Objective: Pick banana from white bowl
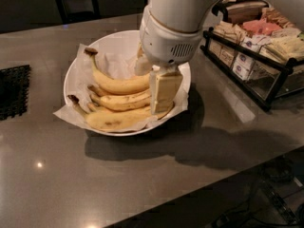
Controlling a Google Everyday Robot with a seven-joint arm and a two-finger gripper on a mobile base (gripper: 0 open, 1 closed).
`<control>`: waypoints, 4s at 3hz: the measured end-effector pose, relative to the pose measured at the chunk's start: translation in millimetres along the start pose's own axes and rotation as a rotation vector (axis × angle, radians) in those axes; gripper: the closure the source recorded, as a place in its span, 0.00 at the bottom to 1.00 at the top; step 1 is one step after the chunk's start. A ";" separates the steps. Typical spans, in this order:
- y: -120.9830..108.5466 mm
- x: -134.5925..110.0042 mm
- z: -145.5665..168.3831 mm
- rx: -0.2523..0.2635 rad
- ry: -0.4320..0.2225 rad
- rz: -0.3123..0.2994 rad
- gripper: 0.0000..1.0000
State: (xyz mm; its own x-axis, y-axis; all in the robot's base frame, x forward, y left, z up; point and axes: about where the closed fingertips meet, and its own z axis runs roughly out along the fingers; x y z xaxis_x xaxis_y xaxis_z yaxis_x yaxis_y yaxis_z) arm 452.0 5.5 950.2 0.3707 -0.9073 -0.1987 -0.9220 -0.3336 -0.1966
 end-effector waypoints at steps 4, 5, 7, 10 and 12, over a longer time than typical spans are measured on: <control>-3.8 40.4 41.6 -0.095 0.030 0.063 0.42; -9.4 40.5 36.1 -0.103 0.053 0.041 0.43; -35.5 33.1 17.5 -0.096 0.105 -0.026 0.46; -28.2 13.9 27.6 -0.161 0.077 -0.028 0.46; -27.1 32.6 38.0 -0.191 0.075 0.027 0.47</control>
Offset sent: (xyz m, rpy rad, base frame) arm 0.0237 -0.0227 -0.0494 -0.0674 0.1150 -0.0344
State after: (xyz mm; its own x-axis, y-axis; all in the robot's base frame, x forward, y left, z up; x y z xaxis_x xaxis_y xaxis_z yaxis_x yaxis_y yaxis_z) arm 493.4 -5.3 912.6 0.3425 -0.9308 -0.1279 -0.9387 -0.3447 -0.0046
